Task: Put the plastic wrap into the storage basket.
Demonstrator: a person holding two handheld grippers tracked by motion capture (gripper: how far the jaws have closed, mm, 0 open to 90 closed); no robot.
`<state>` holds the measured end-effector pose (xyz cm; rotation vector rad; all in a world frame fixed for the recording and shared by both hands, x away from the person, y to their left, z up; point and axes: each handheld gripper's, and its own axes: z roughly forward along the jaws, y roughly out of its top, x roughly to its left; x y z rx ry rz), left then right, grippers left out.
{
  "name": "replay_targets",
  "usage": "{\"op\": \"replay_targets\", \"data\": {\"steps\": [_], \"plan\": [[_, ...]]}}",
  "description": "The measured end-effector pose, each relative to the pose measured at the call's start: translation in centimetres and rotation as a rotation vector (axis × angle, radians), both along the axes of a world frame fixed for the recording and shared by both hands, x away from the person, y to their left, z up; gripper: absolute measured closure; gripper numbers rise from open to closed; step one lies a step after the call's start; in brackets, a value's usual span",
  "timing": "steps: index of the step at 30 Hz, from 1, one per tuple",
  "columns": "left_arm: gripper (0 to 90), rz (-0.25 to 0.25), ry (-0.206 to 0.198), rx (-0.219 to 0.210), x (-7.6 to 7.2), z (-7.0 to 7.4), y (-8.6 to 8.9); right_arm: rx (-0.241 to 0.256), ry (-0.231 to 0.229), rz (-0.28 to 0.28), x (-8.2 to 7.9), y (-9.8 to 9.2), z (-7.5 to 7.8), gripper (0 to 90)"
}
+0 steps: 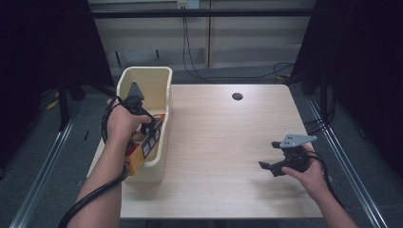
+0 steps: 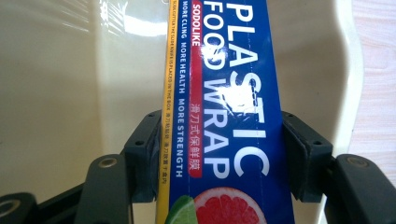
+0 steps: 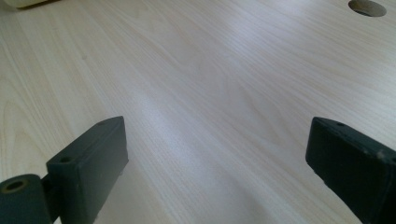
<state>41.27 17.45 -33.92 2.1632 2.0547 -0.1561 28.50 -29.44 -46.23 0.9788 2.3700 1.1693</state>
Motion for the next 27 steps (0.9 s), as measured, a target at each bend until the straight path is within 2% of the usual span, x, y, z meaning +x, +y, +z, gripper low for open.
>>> {"op": "replay_targets", "data": {"steps": [6,10,15,17,18,21,23,24,27], "plan": [[39.6,0.001,0.004,0.009,0.1,-0.2,-0.2,-0.004,-0.003,-0.007,0.0,0.0,0.0,5.4],[39.2,0.007,0.007,0.000,0.1,-0.3,-0.1,-0.006,-0.001,0.001,0.0,0.0,0.0,5.5],[37.6,-0.025,-0.002,-0.008,0.0,0.0,-0.2,-0.006,-0.007,-0.001,0.0,-0.1,0.0,5.5],[37.0,-0.023,-0.020,-0.020,0.0,0.3,-0.2,-0.006,-0.006,0.000,0.0,-0.1,0.0,5.6],[36.2,-0.018,-0.038,-0.035,-0.1,0.9,-0.2,-0.003,-0.004,0.001,0.0,-0.1,0.0,5.5],[33.8,-0.018,-0.059,-0.044,-0.1,1.5,-0.1,0.000,-0.005,-0.003,0.0,0.0,0.1,5.5],[30.0,-0.026,-0.064,-0.044,-0.2,2.0,-0.1,0.005,-0.003,-0.001,0.0,-0.1,0.1,5.5],[27.4,-0.028,-0.085,-0.051,-0.2,2.4,-0.2,0.002,-0.007,-0.006,0.0,0.0,0.2,5.5],[23.1,-0.030,-0.099,-0.061,-0.3,3.0,-0.4,0.004,-0.004,-0.002,-0.1,0.0,0.2,5.5]]}}
